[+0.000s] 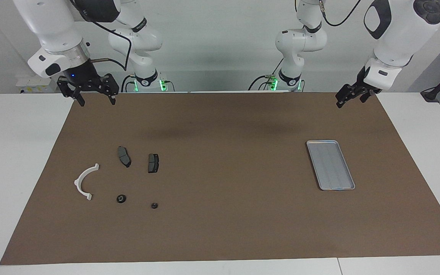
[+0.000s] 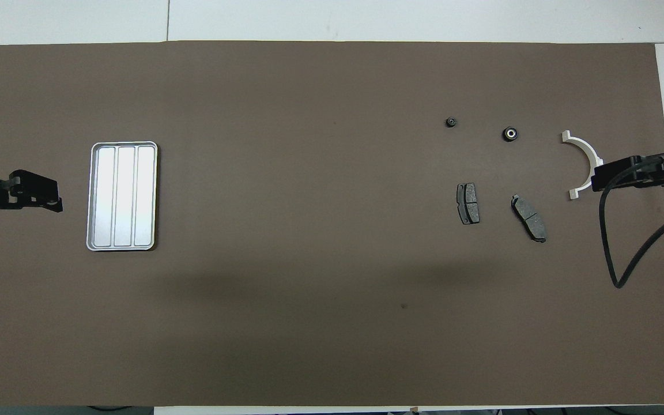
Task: Pick bearing gear from pile to tray
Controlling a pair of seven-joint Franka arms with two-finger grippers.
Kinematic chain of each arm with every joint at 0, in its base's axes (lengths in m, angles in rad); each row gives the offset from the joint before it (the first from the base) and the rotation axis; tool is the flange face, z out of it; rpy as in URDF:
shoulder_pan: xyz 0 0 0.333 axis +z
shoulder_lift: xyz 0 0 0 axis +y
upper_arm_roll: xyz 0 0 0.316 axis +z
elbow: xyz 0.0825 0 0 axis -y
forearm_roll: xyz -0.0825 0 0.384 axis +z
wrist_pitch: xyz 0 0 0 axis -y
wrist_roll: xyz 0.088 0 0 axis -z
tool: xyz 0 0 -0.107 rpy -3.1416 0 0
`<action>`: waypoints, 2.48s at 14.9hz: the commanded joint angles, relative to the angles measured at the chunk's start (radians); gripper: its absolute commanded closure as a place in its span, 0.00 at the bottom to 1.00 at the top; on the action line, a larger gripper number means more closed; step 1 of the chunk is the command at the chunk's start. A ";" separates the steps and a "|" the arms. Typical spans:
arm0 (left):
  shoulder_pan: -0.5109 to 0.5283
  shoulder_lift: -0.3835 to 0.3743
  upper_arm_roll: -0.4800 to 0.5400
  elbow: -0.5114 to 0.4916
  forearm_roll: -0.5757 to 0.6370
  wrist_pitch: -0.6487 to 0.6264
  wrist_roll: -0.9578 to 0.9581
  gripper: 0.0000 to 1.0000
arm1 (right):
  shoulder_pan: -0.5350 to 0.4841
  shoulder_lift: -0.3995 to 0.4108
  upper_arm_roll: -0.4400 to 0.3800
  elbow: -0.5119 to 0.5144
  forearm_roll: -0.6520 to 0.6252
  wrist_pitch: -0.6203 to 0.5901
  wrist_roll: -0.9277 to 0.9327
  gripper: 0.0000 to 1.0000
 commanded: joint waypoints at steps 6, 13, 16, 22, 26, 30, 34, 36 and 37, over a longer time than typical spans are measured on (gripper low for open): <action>0.005 -0.018 0.000 -0.007 -0.011 -0.017 0.013 0.00 | -0.010 -0.019 -0.001 -0.012 0.011 -0.014 -0.009 0.00; 0.003 -0.018 0.000 -0.007 -0.011 -0.017 0.011 0.00 | -0.007 -0.045 -0.002 -0.019 0.008 -0.017 -0.023 0.00; 0.003 -0.018 0.000 -0.007 -0.011 -0.017 0.011 0.00 | -0.007 -0.054 -0.001 -0.036 0.011 -0.020 -0.014 0.00; 0.003 -0.018 0.000 -0.007 -0.011 -0.015 0.011 0.00 | 0.004 -0.062 -0.002 -0.050 -0.001 -0.018 -0.015 0.00; 0.003 -0.018 0.000 -0.007 -0.011 -0.017 0.011 0.00 | 0.016 -0.035 0.007 -0.116 -0.004 0.078 0.021 0.00; 0.003 -0.018 0.000 -0.007 -0.011 -0.017 0.013 0.00 | 0.065 0.091 0.007 -0.133 -0.007 0.212 0.106 0.00; 0.003 -0.018 0.000 -0.007 -0.011 -0.017 0.013 0.00 | 0.090 0.255 0.007 -0.104 -0.008 0.368 0.107 0.00; 0.003 -0.018 0.000 -0.007 -0.011 -0.017 0.011 0.00 | 0.113 0.353 0.005 -0.046 -0.007 0.411 0.139 0.00; 0.005 -0.018 0.000 -0.007 -0.011 -0.017 0.013 0.00 | 0.122 0.405 0.007 -0.005 -0.007 0.414 0.177 0.00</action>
